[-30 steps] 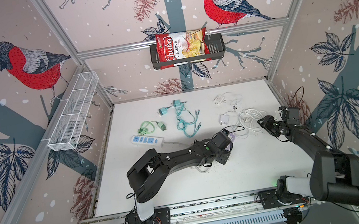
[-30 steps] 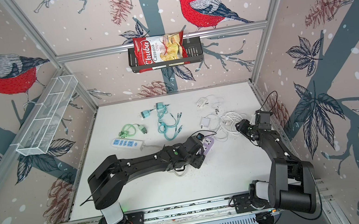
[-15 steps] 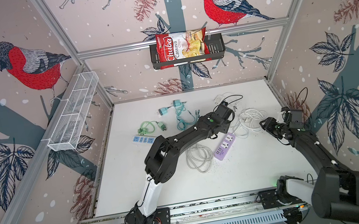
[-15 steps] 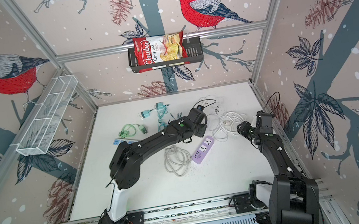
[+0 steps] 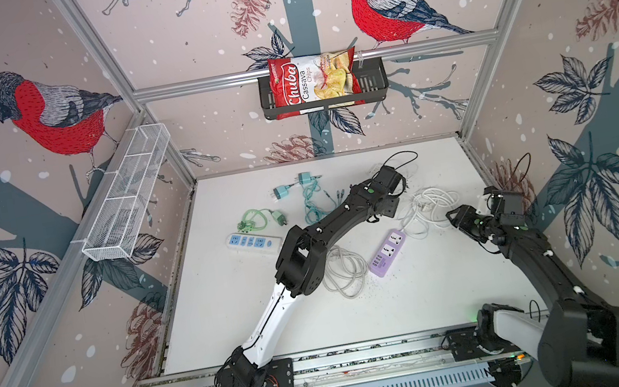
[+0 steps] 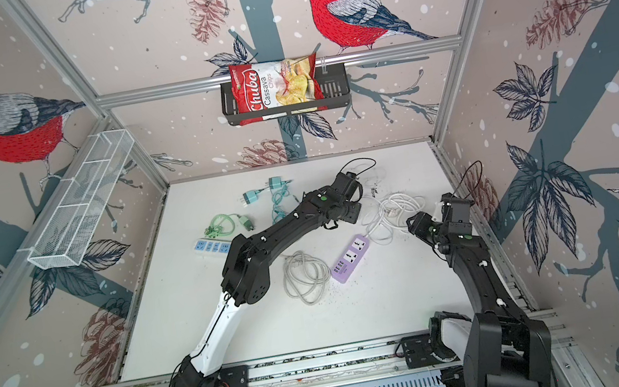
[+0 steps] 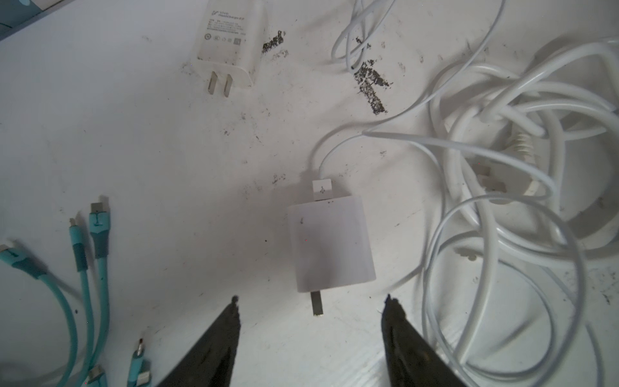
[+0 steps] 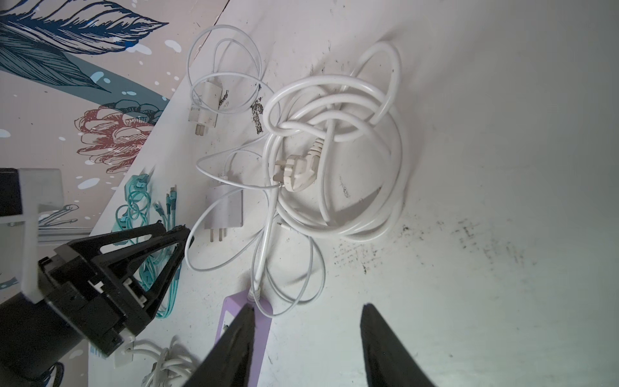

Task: Insert the plug
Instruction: 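Lower the left gripper onto the white square charger and grasp it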

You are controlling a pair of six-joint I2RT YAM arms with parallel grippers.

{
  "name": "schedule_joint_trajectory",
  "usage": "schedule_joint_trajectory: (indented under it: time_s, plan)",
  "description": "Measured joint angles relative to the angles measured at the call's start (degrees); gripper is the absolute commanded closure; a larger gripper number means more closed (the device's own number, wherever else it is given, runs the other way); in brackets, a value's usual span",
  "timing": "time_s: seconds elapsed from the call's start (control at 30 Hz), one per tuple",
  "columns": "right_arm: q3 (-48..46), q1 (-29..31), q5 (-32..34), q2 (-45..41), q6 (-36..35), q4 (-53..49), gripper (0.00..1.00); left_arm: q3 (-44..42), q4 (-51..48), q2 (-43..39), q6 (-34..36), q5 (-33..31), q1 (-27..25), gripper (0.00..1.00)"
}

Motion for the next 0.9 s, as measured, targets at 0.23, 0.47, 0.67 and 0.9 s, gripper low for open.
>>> schedule_joint_trajectory:
  time_s: [0.23,0.47,0.67,0.9]
  plan:
    - [0.17,0.00,-0.42,-0.79,0.04,-0.04,0.44,0.22,1.92,1.07,-1.97,1.51,-0.04,0.31]
    - [0.11,-0.04,-0.50,-1.33,0.04,-0.28,0.42,0.66,2.51,2.75,-4.72,1.53,-0.04,0.31]
    - [0.70,-0.04,-1.11,-2.47,0.02,-1.53,0.41,0.83,3.74,3.93,-7.34,1.57,-0.04,0.31]
    - [0.70,-0.04,-1.57,-2.27,0.02,-1.95,0.41,2.27,4.50,5.29,-8.85,2.60,-0.04,0.32]
